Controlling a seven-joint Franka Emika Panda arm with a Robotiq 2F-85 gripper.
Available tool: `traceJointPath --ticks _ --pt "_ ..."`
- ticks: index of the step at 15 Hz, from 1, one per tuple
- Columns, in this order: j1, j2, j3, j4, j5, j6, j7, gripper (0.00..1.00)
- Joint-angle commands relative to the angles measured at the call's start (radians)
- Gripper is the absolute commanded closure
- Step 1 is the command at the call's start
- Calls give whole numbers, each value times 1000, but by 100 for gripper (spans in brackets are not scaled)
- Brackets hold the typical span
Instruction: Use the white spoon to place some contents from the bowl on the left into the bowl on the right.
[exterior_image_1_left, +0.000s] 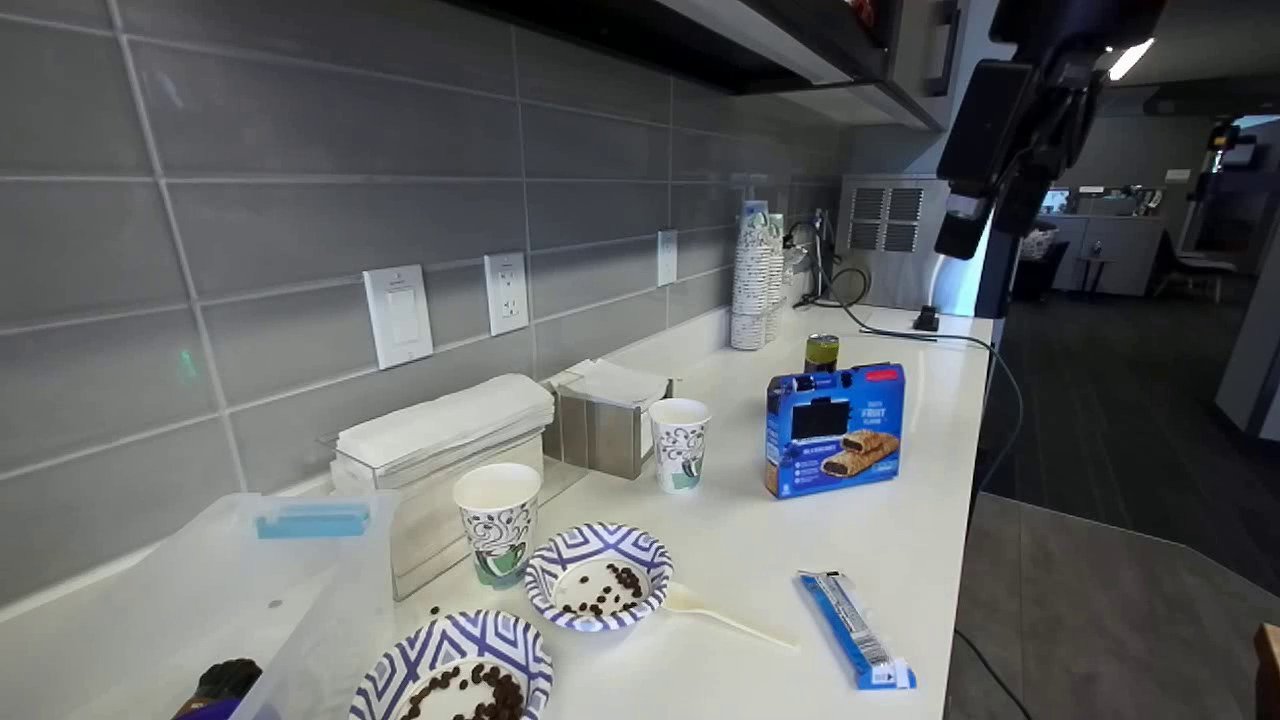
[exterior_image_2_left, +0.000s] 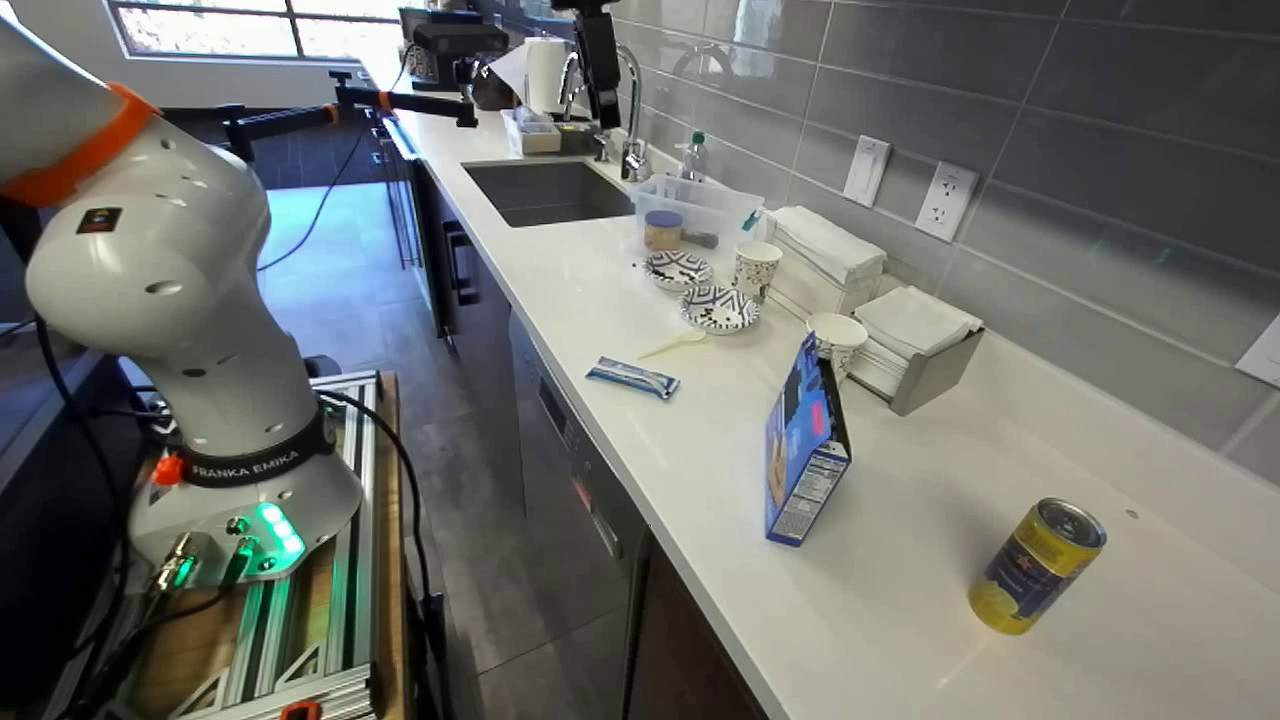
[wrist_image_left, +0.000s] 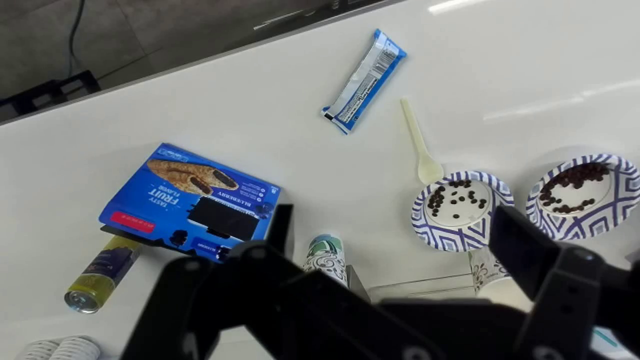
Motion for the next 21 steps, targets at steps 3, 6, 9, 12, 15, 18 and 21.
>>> traceJointPath --ticks 3,6,9,12,15,18,21 --pt "29 1 -23 -25 3 65 -31 0" --pt "86 -6 -67 -92 93 139 -101 0" --pt "123 -13 -112 -197 157 292 -197 0" --pt "144 0 -165 -310 177 484 -317 0" --pt "175 39 -219 -418 211 638 -420 0" --pt "222 153 -261 -410 242 729 -497 0" --pt "254 253 -266 -414 258 870 -532 0"
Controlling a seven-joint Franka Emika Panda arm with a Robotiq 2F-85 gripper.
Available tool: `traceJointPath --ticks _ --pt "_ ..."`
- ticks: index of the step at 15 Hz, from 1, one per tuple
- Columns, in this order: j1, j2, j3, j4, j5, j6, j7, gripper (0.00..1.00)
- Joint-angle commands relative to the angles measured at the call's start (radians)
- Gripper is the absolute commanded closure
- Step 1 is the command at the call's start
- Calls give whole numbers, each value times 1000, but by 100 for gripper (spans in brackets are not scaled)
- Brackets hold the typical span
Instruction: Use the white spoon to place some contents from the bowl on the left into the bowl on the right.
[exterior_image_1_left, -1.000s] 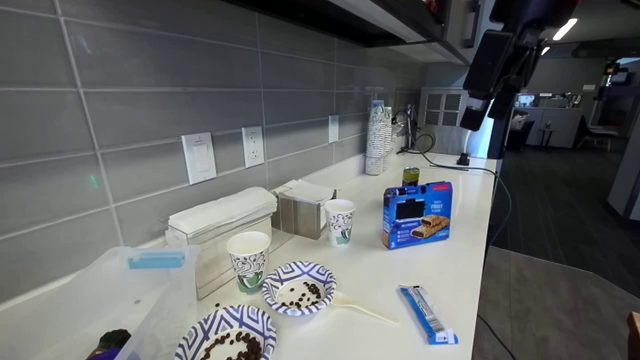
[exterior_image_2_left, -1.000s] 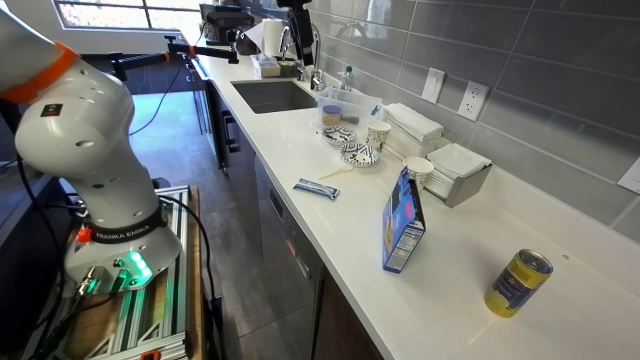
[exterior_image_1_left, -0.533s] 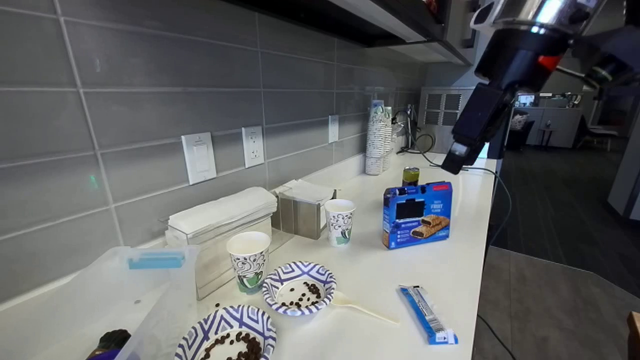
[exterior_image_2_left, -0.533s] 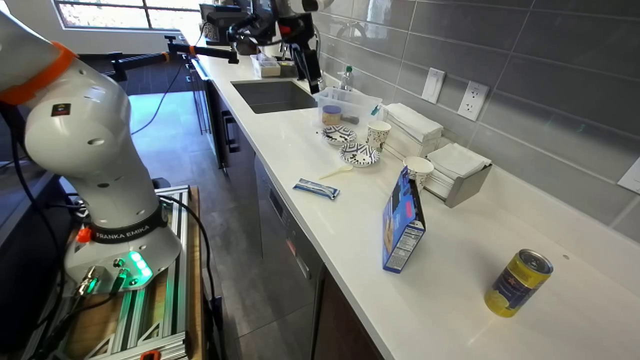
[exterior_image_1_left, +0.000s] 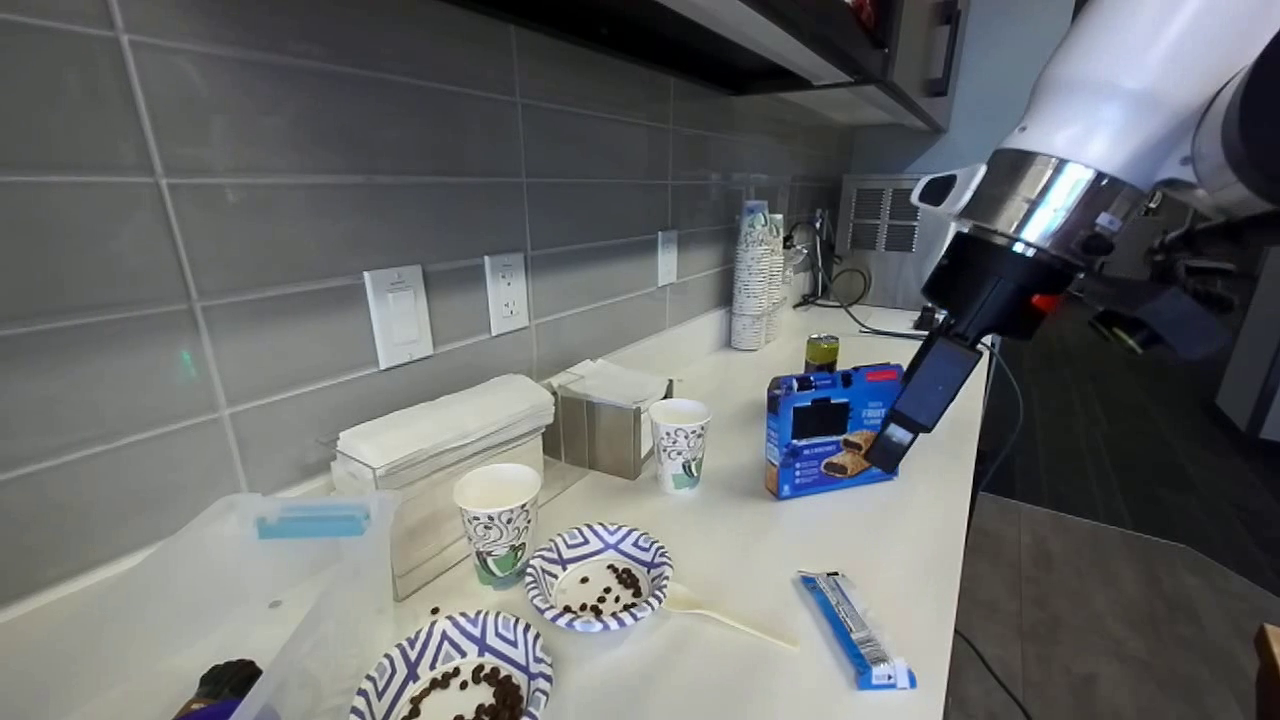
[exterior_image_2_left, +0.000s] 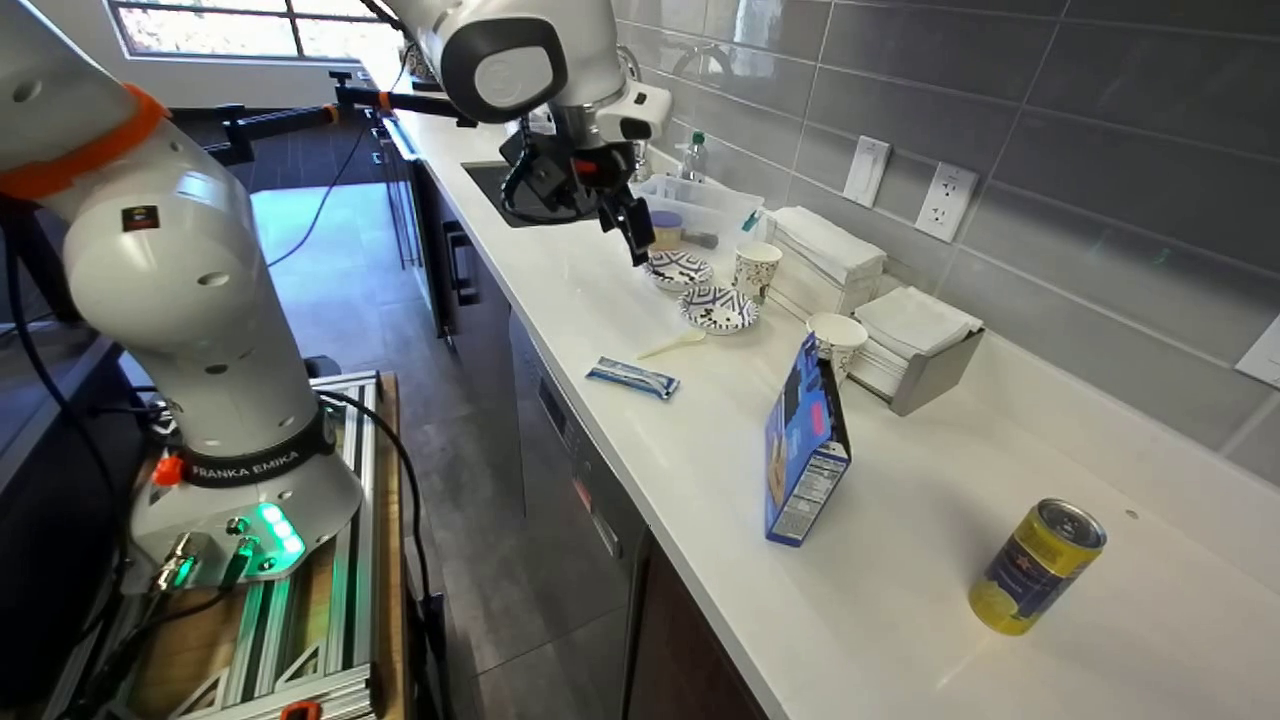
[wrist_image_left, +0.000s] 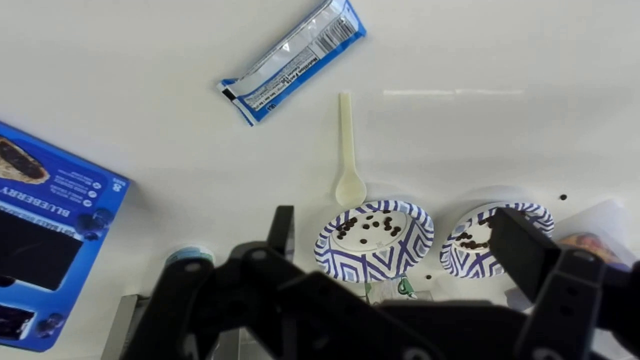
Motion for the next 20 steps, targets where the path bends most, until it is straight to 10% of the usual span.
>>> traceJointPath --ticks 1,12,20 --pt "52 141 -21 1 46 161 -51 0" --pt "173 507 -9 -1 213 634 -78 0" --pt "163 578 2 4 178 617 -85 0"
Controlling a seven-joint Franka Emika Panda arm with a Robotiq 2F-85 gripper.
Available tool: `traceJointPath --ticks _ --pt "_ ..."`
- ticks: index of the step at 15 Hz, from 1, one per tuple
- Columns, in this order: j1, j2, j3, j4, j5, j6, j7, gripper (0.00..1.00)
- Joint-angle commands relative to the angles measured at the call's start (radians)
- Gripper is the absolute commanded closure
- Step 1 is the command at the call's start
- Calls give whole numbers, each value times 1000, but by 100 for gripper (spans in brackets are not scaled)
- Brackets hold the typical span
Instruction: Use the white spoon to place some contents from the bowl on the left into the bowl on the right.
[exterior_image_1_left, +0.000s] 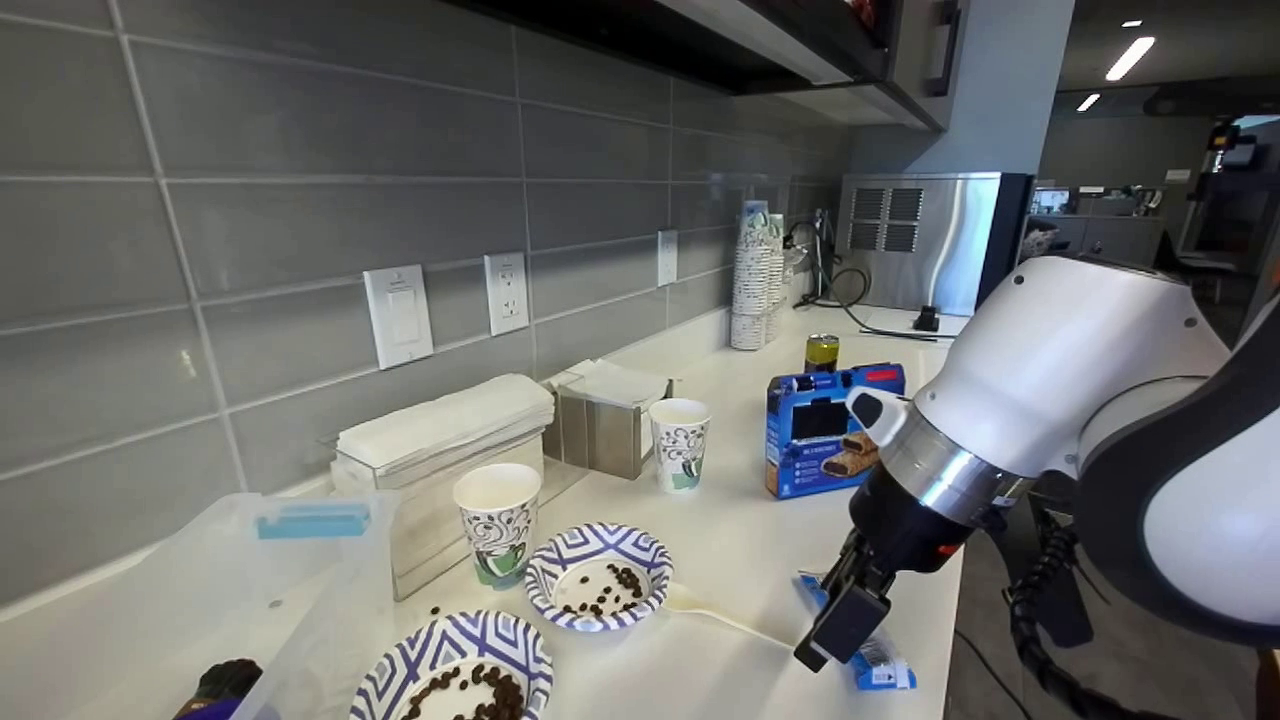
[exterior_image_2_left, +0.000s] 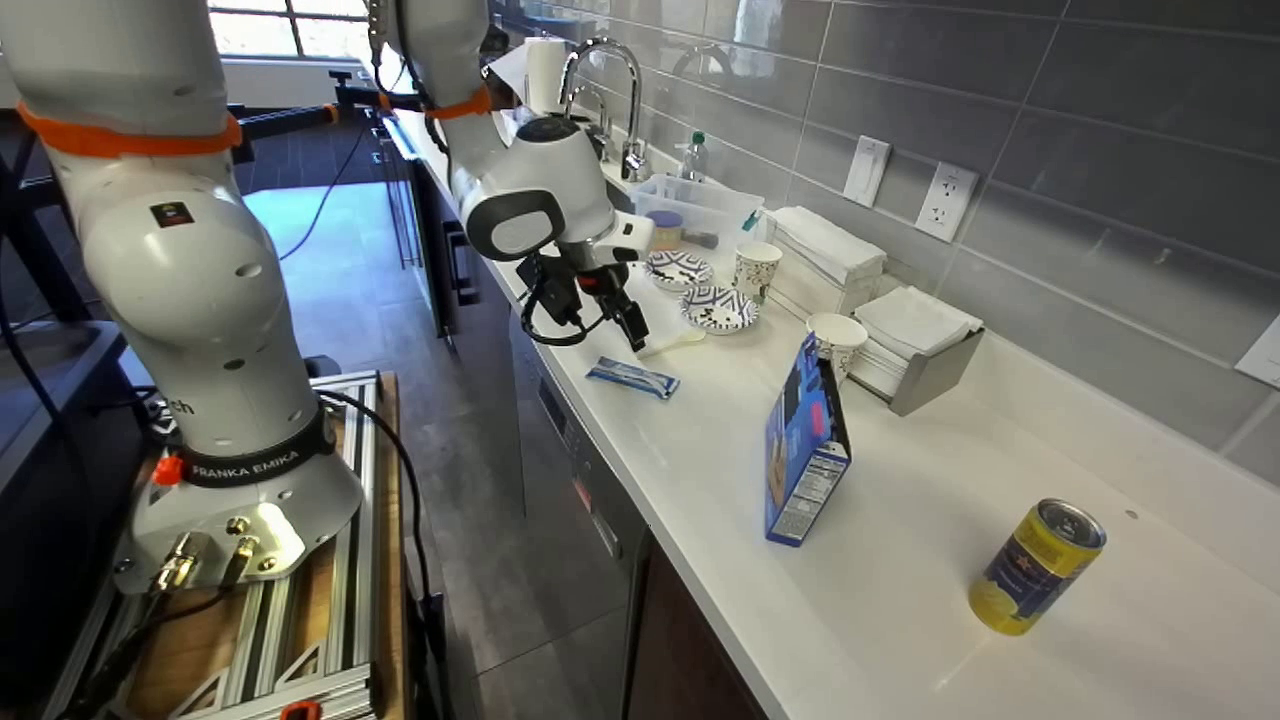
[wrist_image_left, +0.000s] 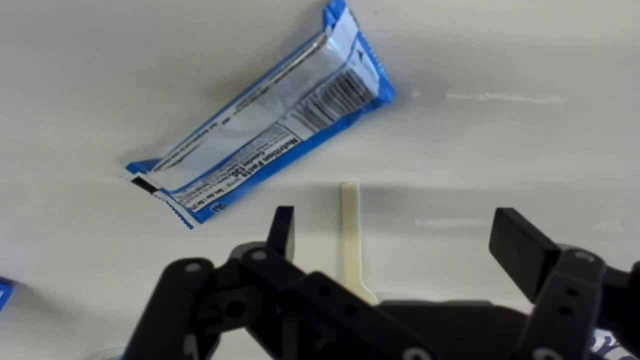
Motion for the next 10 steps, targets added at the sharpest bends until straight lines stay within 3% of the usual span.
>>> traceJointPath --ticks 1,10 --pt "0 1 0 1 0 0 -1 0" --pt "-55 70 72 62 -31 94 3 0"
